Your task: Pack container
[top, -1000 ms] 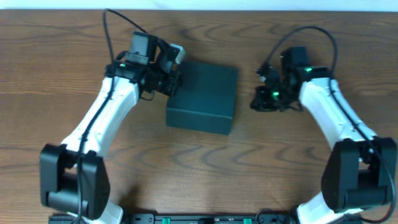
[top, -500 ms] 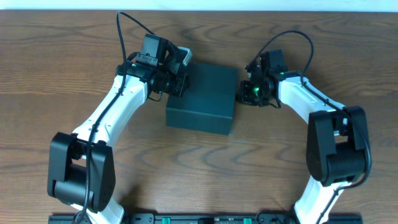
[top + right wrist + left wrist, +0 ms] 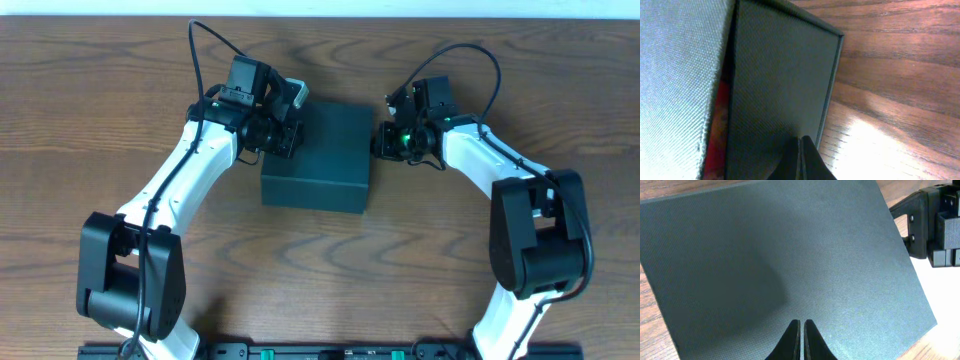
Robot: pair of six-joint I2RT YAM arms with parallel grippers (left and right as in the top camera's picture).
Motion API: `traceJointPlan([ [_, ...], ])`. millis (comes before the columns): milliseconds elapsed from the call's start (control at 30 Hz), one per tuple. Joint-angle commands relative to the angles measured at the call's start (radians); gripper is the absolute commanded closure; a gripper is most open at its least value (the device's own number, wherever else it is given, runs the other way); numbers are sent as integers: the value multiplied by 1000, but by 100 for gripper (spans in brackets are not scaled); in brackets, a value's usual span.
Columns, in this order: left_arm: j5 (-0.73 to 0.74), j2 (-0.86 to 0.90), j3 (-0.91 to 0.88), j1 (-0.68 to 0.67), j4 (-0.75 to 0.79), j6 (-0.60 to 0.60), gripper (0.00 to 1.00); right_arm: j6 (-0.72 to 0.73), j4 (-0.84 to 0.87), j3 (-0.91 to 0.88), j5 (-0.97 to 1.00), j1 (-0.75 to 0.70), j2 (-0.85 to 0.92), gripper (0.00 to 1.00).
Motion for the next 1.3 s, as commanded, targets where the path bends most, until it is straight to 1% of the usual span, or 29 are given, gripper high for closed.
traceJointPlan([
  [0, 8, 21, 9, -2, -2, -8, 94, -4, -15, 5, -52, 14, 1, 98],
  [67, 8, 32, 8, -7, -4, -8, 94, -13, -34, 8, -58, 14, 0, 98],
  [367, 7, 58, 8, -39, -22, -7, 94, -16, -13, 38, -58, 14, 0, 99],
  [500, -37, 58, 8, -39, -62, -7, 94, -16, 5, 42, -66, 14, 0, 98],
  [633, -37, 60, 8, -39, -75, -8, 94, -15, 20, 44, -84, 14, 0, 99],
  [767, -37, 80, 8, -39, -75, -8, 94, -16, -15, 46, -69, 10, 0, 98],
  [867, -37, 102, 8, -39, -83, -8, 94, -67, -185, 97, -8, -17, -17, 99],
  [967, -37, 103, 8, -39, -79, -8, 94, -168, -397, 170, 103, -27, -58, 99],
  [1033, -37, 103, 8, -39, -79, -8, 94, -248, -570, 228, 212, -12, -129, 98],
  [1167, -37, 103, 8, -39, -82, -8, 94, -286, -703, 237, 343, 47, -272, 98],
  [1267, -37, 103, 8, -39, -82, -8, 94, -286, -756, 209, 414, 139, -346, 98],
])
